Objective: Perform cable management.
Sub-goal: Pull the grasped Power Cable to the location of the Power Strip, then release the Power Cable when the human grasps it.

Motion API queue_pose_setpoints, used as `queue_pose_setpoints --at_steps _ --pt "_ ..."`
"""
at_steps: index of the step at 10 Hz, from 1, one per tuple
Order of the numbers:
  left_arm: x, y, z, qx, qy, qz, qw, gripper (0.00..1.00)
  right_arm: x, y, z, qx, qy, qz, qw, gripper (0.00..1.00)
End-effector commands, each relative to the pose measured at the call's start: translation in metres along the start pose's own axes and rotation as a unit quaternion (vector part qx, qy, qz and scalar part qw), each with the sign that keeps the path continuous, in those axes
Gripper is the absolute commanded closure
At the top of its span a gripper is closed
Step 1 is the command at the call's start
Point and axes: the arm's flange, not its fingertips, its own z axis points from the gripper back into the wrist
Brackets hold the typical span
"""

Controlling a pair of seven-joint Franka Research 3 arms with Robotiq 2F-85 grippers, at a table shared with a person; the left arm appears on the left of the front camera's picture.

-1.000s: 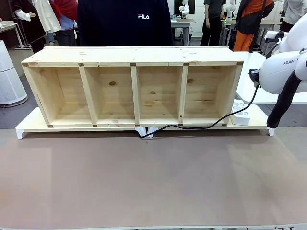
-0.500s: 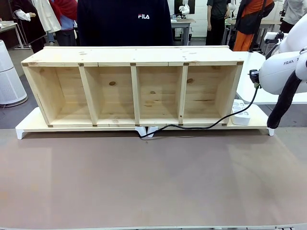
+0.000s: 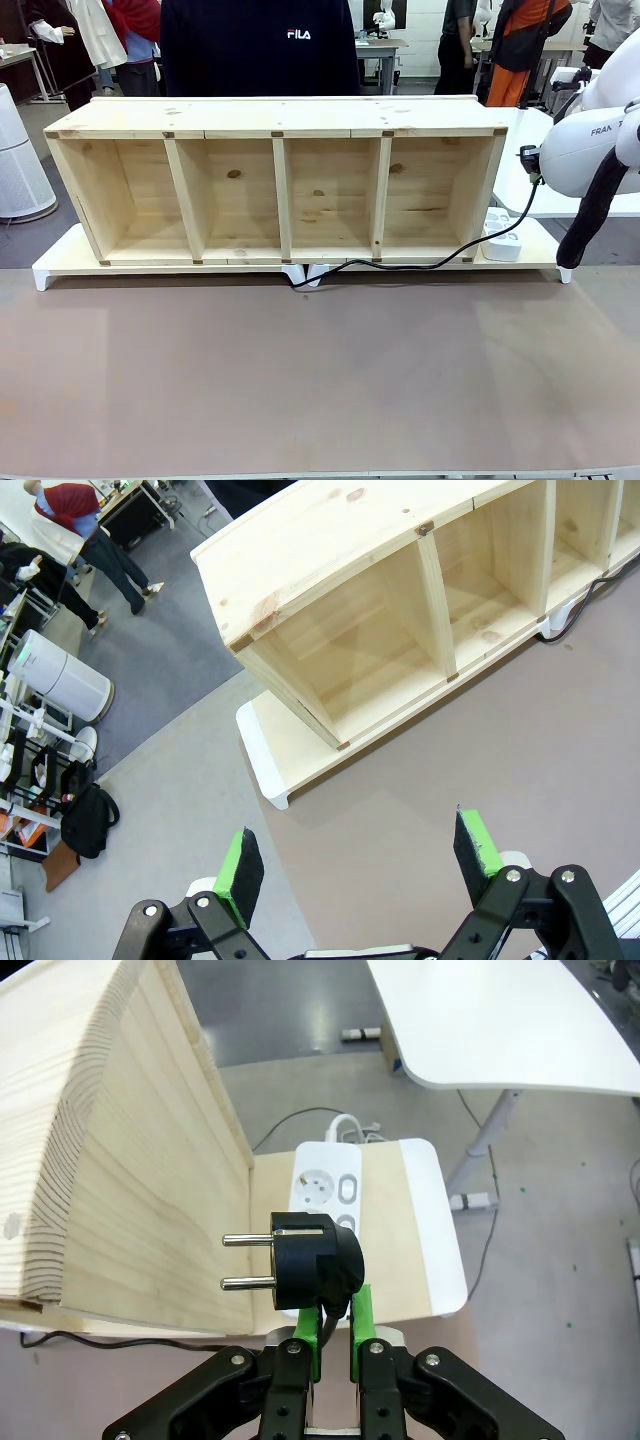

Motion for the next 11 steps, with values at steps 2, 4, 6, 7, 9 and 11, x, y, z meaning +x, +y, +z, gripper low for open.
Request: queue_pose_setpoints --at_steps 2,4,6,7,9,11 --pt "-0.0002 0.0004 0.0005 0.0 0.0 0.0 1.0 0.0 0.0004 0.0003 0.0002 0.0 0.0 -0.002 1.0 0.84" --pt "-0.0002 0.0004 0.0005 0.0 0.0 0.0 1.0 0.0 0.0004 0.0003 0.0002 0.0 0.0 -0.002 1.0 0.84" --pt "-0.0002 0.0004 0.0005 0.0 0.0 0.0 1.0 0.0 0.0004 0.0003 0.0002 0.0 0.0 -0.002 1.0 0.84" --pt "-0.0002 0.0004 0.0005 0.0 0.0 0.0 1.0 0.0 0.0004 0.0003 0.0002 0.0 0.0 -0.002 1.0 0.84" --pt "-0.0002 0.0004 0.0005 0.0 0.0 0.0 1.0 0.0 0.0004 0.0003 0.0002 0.0 0.0 -0.002 1.0 0.84" --pt "-0.0002 0.0004 0.0005 0.0 0.0 0.0 1.0 0.0 0.0004 0.0003 0.0002 0.0 0.0 -0.002 1.0 0.84"
